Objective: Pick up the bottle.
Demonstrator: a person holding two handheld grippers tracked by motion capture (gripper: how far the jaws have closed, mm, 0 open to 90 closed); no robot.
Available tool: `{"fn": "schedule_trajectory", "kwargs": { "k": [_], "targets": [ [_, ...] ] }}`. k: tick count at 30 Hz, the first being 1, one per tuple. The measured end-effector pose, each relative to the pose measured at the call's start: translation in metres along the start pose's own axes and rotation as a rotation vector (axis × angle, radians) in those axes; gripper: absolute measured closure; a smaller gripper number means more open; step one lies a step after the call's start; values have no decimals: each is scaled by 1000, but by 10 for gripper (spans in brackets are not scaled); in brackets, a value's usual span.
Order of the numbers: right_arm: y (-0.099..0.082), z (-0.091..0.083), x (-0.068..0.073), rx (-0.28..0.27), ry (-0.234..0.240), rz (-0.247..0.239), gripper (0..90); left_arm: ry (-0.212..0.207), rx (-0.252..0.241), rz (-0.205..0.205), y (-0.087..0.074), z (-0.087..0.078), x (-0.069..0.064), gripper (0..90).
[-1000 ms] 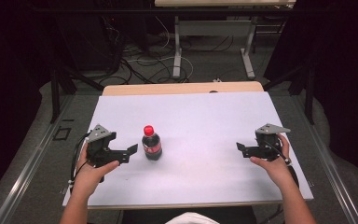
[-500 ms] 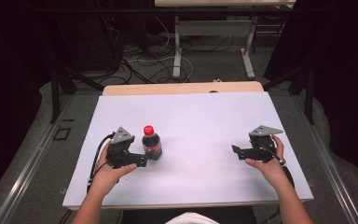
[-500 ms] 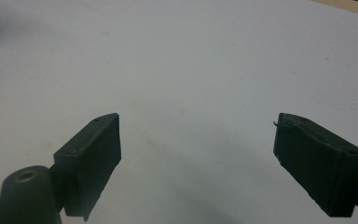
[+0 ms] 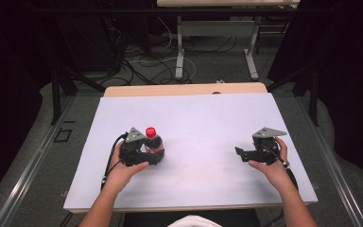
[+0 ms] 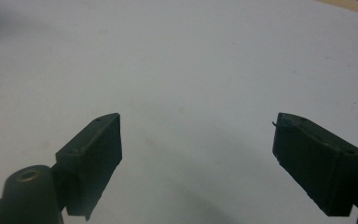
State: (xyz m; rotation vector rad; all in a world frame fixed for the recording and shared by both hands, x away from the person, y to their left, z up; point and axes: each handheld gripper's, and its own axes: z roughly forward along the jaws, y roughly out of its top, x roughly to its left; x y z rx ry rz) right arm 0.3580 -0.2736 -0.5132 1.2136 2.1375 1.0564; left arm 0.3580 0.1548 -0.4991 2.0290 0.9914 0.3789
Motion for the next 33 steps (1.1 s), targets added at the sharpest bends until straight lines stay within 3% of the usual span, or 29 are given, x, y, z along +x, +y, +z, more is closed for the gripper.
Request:
{"fn": "schedule_trajectory", "kwargs": {
  "k": [1,6,10,33],
  "targets": [
    [0,0,-1,-3,0,-7,153,6,-3,-15,0,3,0,100],
    [-1,1,0,0,1,0,153,4,3,-13,-1,8,3,101],
    [-1,2,0,4,0,-1,154,33,1,-18,-3,12,5,103],
    [-5,7,-1,17,1,1,154,36,40,10,-13,20,5,276]
  ]
}}
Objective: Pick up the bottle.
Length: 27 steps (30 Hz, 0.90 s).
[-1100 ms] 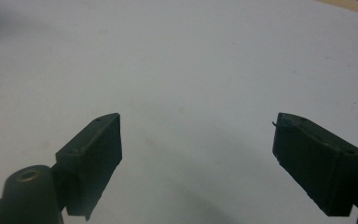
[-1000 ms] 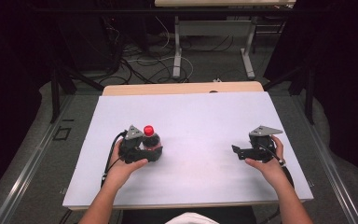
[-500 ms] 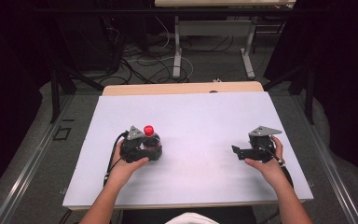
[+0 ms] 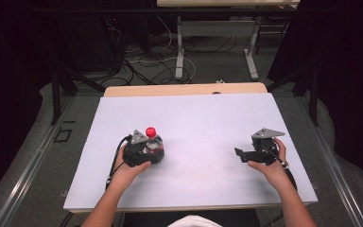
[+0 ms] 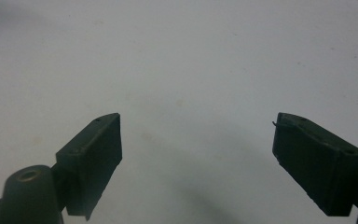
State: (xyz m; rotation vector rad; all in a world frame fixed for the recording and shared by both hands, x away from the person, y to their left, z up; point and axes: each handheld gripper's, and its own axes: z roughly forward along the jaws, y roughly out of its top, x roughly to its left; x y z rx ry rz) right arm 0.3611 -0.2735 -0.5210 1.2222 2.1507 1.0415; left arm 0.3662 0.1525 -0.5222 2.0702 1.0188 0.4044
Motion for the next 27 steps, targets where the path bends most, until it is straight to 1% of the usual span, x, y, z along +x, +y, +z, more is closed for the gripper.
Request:
{"fn": "schedule_trajectory", "kwargs": {
  "k": [4,5,6,7,8,10,12,14,20,24,25,26,27],
  "targets": [
    [0,1,0,-3,3,-3,154,4,-4,4,-1,0,-1,277],
    [0,1,0,-1,3,0,154,15,-13,7,-2,0,-2,277],
    [0,1,0,-1,3,0,154,3,-12,8,-2,-1,-1,277],
    [0,1,0,-1,5,2,154,16,-25,10,-2,-1,-2,274],
    [0,1,0,-1,5,2,154,5,-20,9,-2,-3,-1,274],
    [0,1,-1,-4,5,1,154,8,-43,11,-2,-5,-1,271],
    [0,0,-1,-3,3,4,154,6,-47,15,-1,-9,-1,271],
    [0,1,-1,-5,5,1,154,16,-55,17,0,-9,-2,278],
    [0,1,1,-1,8,5,154,13,-46,22,-1,-11,-3,288],
    [-1,1,0,-1,5,1,154,23,-53,31,0,-10,-4,294],
    [-1,1,0,0,4,5,154,28,-46,37,0,-11,-4,295],
    [-1,1,0,0,4,5,154,30,-50,27,0,-11,-4,295],
    [-1,1,0,-4,7,6,154,25,-44,28,1,-11,-3,295]
  ]
}}
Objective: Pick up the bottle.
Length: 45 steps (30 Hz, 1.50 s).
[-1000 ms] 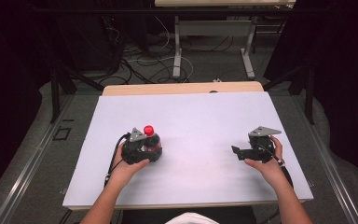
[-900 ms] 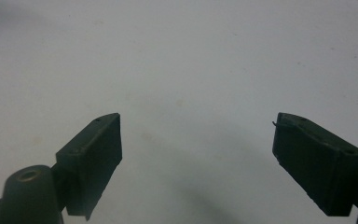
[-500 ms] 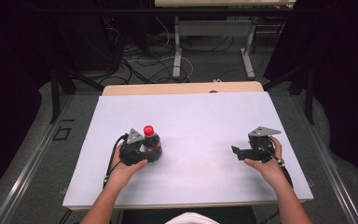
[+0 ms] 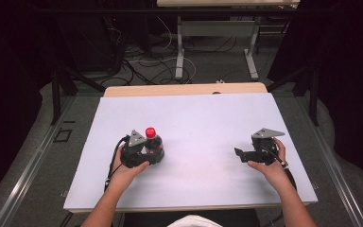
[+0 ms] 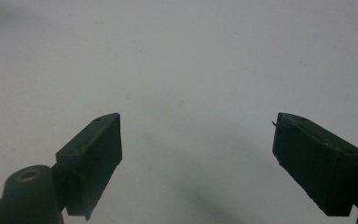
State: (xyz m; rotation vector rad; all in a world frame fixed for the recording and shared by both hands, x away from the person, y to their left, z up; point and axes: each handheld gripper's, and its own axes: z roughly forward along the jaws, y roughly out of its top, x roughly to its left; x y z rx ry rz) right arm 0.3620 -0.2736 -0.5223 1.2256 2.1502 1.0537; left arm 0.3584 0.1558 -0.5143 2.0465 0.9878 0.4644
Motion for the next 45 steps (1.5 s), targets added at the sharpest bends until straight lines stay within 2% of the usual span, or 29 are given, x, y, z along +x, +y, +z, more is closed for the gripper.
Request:
{"fn": "schedule_trajectory", "kwargs": {
  "k": [2,6,7,11,23,29,33,36,39,41,43,45],
  "targets": [
    [0,0,0,0,-5,-4,154,0,-8,-30,-1,0,0,296],
    [0,0,0,2,-4,-3,154,6,-13,-31,-1,0,-1,296],
    [0,0,0,2,-4,-3,154,6,-8,-15,0,0,0,296],
    [0,0,0,5,-5,-1,154,12,-7,-7,1,2,-3,295],
    [-1,1,1,8,-5,1,154,2,-36,-49,0,5,1,285],
    [-1,2,1,7,-1,0,154,-1,-41,-52,0,7,1,282],
    [-1,2,0,6,-2,-2,154,-1,-53,-46,0,8,1,281],
    [-1,2,0,9,-7,-6,154,-7,-44,-40,0,8,1,279],
    [-1,2,1,9,-1,-2,155,7,-48,-20,1,7,-2,292],
    [-1,2,1,9,0,5,157,15,-58,-24,2,7,-3,295],
    [0,1,1,6,-2,6,157,4,-46,-21,3,6,-3,296],
    [1,0,1,-1,-7,4,157,2,-57,-7,7,5,-7,297]
  ]
}}
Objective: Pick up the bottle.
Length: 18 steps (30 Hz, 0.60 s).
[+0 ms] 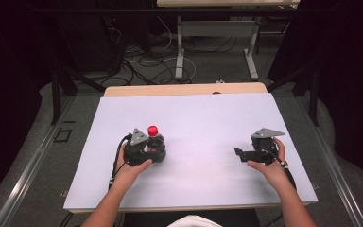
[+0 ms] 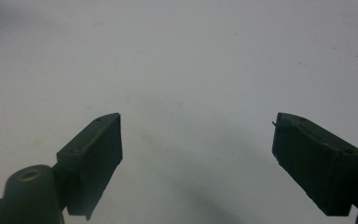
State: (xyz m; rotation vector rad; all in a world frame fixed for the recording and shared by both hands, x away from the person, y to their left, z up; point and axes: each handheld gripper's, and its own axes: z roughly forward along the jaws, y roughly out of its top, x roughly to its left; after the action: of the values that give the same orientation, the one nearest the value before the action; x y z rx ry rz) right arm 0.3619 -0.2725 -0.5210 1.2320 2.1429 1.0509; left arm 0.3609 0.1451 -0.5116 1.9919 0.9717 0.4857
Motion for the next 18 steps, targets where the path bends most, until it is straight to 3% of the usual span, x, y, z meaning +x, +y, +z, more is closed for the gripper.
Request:
{"fn": "schedule_trajectory", "kwargs": {
  "k": [6,15,18],
  "targets": [
    [8,-8,1,-30,13,-6,156,-47,-21,29,20,-2,-14,298],
    [21,-19,11,-76,62,1,158,-119,3,73,47,5,-31,298],
    [27,-20,17,-81,73,-22,158,-140,2,87,53,8,-37,298]
  ]
}}
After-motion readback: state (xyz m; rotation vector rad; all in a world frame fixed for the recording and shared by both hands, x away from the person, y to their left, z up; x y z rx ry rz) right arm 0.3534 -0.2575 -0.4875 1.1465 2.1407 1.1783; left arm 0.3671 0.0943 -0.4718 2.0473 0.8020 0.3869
